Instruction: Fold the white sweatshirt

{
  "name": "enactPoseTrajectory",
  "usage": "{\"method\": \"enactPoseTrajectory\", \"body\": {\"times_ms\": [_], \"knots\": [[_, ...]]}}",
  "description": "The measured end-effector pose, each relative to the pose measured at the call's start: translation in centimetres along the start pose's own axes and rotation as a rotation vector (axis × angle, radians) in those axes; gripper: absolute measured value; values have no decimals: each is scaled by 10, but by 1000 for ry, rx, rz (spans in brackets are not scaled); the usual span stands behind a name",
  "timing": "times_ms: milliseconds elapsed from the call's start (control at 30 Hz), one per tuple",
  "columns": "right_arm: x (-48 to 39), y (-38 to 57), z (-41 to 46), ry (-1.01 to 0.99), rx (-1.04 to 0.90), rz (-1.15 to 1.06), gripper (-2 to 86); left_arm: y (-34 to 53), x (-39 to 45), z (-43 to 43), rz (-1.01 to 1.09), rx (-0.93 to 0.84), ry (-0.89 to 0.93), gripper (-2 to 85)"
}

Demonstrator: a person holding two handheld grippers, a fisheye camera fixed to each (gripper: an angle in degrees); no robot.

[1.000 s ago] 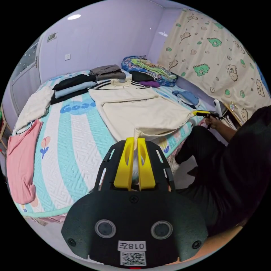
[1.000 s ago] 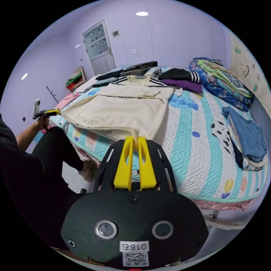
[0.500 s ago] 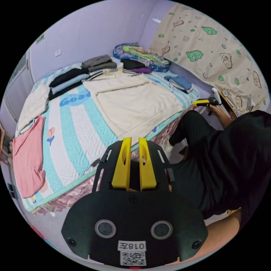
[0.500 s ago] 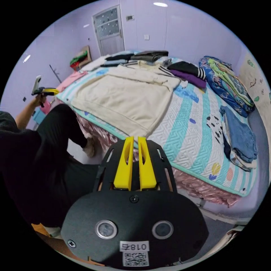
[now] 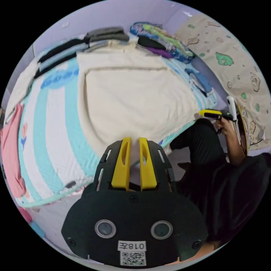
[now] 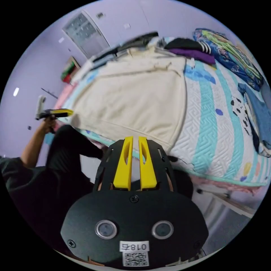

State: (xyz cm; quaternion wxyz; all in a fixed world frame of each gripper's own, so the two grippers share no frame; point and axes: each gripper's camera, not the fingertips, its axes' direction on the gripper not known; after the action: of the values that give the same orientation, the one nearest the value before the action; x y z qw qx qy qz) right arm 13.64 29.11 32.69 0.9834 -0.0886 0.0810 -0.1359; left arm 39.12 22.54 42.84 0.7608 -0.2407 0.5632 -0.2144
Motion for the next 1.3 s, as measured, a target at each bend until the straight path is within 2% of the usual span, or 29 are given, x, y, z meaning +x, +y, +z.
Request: {"method": "enactPoseTrajectory", "body": {"times_ms": [67,100,167,233,433,600,767,867,900,967,1033,1067,1133,1200,1300], "knots": [[45,26,-34,-416,305,79,44,-32,23,-7,111,87,-21,64],[61,34,-37,-561,389,115,43,-59,41,-2,186,118,-37,77],[120,63,-30,-1070,671,145,23,-101,67,15,287,163,-23,95],[149,85,-24,-1173,810,158,8,-155,97,55,383,185,-16,113],[184,100,-42,-1134,785,126,-3,-234,144,182,605,115,-213,111],[201,101,-42,-1153,772,145,-4,-240,102,239,544,36,-220,83],[209,99,-39,-1170,789,160,-4,-206,27,245,434,78,-32,51],[204,94,-33,-1152,773,164,-4,-184,-33,246,282,109,155,35],[203,93,-32,-1149,769,165,-4,-173,-64,247,189,134,280,30],[197,88,-26,-1135,759,171,-5,-151,-116,248,13,219,527,22],[191,84,-22,-1124,750,176,-5,-97,-192,238,-236,521,856,12],[187,81,-18,-1111,742,180,-5,-81,-210,232,-285,614,915,10],[178,75,-14,-1073,727,186,-5,-11,-275,198,-384,957,1069,2],[164,67,-10,-1023,705,174,-5,40,-322,157,-393,1114,1062,-1],[131,47,-1,-932,620,130,-5,133,-403,70,-371,1270,910,-3]]}}
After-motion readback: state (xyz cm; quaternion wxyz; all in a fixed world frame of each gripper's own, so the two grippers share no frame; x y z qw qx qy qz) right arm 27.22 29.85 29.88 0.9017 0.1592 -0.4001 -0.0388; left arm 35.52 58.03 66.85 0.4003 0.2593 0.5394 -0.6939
